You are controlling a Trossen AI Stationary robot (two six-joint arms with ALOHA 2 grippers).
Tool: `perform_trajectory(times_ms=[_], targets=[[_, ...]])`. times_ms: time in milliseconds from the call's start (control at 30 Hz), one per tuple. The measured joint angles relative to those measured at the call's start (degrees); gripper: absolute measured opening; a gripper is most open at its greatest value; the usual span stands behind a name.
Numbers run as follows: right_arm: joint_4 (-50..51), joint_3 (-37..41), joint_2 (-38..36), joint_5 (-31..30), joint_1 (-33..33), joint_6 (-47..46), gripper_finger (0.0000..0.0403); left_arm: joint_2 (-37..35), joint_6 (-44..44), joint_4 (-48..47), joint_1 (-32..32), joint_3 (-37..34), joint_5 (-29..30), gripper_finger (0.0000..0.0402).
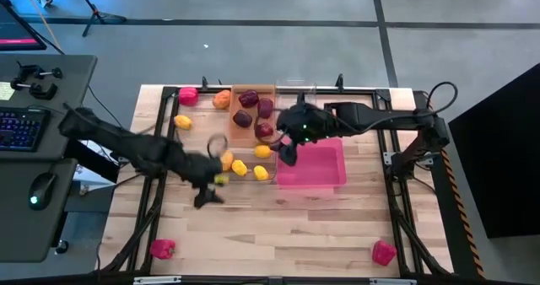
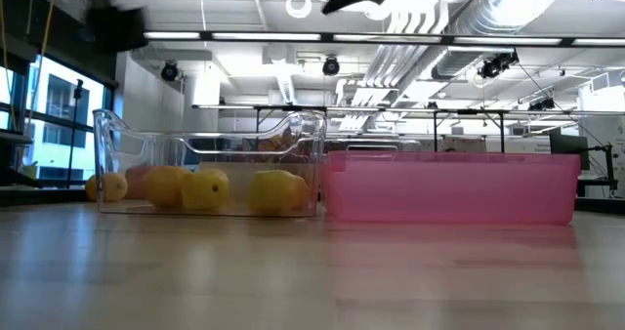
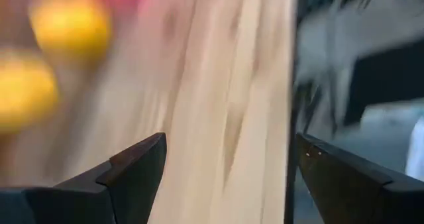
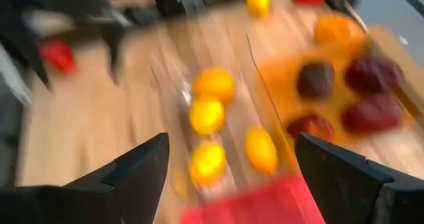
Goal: Sort produce into baskets
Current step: Put the red bell pepper into the red bin
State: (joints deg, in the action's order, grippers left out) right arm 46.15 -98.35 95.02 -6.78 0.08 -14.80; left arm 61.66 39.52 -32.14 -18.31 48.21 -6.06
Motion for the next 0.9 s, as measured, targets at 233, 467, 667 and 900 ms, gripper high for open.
perform_trajectory(times_ms=[233, 467, 667, 900], targets=[[11.60, 1.40, -0.07, -5.52, 1.12, 3.19, 0.0314, 13.03, 12.20, -21.77, -14.08, 6.24, -2.84, 0.0319], [8.84, 6.19, -0.04, -4.82, 0.68, 6.53, 0.0314, 24.04, 18.80, -24.29, -26.60, 12.64, -9.54, 0.0319], [6.46, 10.53, -0.04, -3.15, 0.31, 6.93, 0.0314, 28.25, 18.95, -24.19, -36.92, 14.69, -7.56, 0.0319], [3.59, 14.06, -0.04, -1.83, 0.31, 4.58, 0.0314, 30.35, 18.10, -24.84, -45.61, 14.47, -4.37, 0.0319]])
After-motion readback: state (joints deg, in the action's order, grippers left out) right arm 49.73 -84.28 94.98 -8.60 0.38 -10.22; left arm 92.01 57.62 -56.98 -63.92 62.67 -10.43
